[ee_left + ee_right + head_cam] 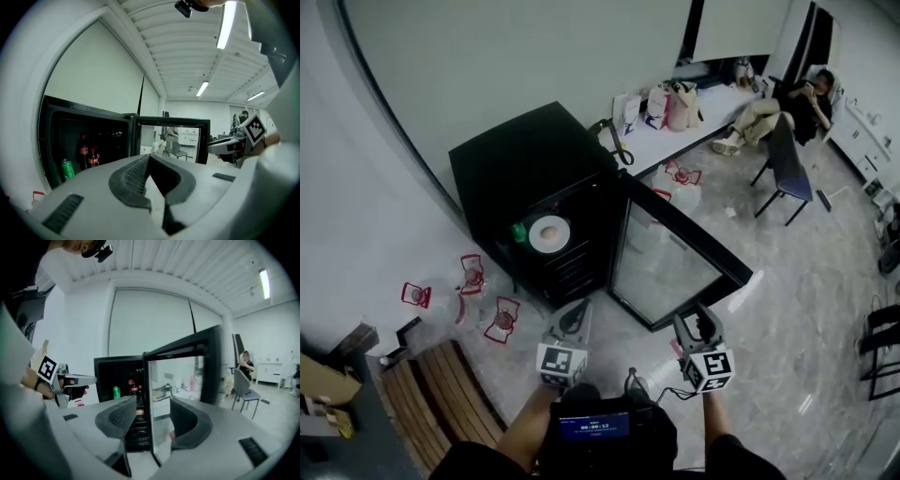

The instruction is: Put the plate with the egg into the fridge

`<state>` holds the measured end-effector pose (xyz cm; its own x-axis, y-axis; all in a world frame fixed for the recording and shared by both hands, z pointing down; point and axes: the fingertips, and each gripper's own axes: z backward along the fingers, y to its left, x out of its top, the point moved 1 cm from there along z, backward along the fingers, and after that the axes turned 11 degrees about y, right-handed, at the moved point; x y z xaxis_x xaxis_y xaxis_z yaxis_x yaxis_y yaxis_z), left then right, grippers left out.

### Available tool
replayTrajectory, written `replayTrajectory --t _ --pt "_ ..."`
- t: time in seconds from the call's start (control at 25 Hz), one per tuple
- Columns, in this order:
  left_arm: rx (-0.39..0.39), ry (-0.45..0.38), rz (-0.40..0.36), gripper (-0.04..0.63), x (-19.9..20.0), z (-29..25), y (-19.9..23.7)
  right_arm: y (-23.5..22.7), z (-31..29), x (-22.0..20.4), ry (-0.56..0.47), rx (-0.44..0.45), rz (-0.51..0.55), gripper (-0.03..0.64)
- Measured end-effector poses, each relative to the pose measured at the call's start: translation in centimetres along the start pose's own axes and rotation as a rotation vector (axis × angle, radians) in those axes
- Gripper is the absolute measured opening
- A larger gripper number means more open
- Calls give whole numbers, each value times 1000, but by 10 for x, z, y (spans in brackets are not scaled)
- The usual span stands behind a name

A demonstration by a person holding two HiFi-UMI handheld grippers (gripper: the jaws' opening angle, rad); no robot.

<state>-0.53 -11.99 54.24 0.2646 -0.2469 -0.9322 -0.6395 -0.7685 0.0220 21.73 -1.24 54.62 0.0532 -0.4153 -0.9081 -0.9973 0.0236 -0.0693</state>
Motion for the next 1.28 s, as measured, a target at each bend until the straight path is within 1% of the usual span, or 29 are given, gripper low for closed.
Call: replayTrajectory --t 0.08,0.12,0.16,0.24,0.36,0.44,0.52,0.68,0.76,0.84,0.92,1.04,1.16,1.28 --pt "1 8 15 9 7 -2 -24 -51 34 -12 -9 -77 -36 221" --pt "4 12 26 9 10 -2 -36 -73 47 -15 -17 -100 -51 227" --pt "11 13 30 9 12 -3 -47 -91 55 -16 -25 -107 -59 236" --pt "31 5 29 9 13 -5 -67 -114 53 -12 -36 -71 -51 253" --pt "64 -3 17 9 11 -5 -96 -114 22 -2 -9 58 3 313" --pt "88 -1 -2 9 8 -2 -109 -102 -1 4 11 125 45 325" --pt "105 8 1 9 6 3 -125 -98 -10 9 17 149 60 337" --pt "132 10 -12 9 1 13 -148 -97 -2 6 28 160 91 336" --pt "142 11 -8 9 0 19 -153 -87 3 3 39 180 106 336" --pt "148 4 22 9 2 25 -156 -70 9 -2 41 205 120 336" --pt "154 -6 43 9 5 33 -158 -49 17 -7 36 239 136 336" --pt "177 -10 52 9 3 46 -153 -10 28 -11 13 294 160 336" --pt "207 -3 39 9 -8 63 -142 37 37 -20 28 371 196 336" --pt "242 17 43 9 -25 83 -127 87 39 -23 28 476 232 336"
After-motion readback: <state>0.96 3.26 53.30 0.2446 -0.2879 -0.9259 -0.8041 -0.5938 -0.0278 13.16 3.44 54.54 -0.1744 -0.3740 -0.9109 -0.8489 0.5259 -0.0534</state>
